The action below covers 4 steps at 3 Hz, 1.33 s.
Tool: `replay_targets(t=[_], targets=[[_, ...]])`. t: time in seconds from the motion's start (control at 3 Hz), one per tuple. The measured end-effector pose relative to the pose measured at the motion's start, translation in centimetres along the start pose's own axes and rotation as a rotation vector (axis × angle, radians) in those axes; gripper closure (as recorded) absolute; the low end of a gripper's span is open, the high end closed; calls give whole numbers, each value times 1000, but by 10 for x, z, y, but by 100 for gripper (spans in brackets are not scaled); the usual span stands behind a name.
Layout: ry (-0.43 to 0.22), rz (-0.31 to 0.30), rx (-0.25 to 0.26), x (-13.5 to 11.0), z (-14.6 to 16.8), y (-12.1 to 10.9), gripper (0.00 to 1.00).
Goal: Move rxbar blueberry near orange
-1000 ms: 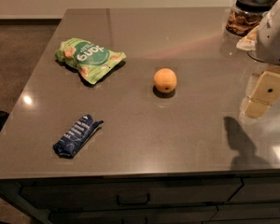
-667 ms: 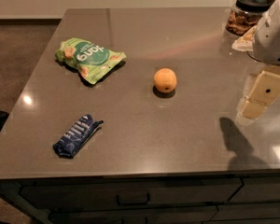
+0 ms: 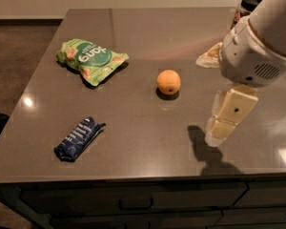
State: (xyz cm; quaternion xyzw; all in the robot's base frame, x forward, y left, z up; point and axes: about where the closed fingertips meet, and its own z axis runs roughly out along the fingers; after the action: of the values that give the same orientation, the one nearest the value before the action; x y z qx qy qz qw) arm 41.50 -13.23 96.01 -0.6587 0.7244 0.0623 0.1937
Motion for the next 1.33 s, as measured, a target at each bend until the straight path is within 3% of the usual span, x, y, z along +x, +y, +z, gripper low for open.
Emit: replay_targets(t=[0.67,1.33], targets=[[-117,-189,-108,-89,62,17,0],[-153,-333,-212,-158,117,28,0]])
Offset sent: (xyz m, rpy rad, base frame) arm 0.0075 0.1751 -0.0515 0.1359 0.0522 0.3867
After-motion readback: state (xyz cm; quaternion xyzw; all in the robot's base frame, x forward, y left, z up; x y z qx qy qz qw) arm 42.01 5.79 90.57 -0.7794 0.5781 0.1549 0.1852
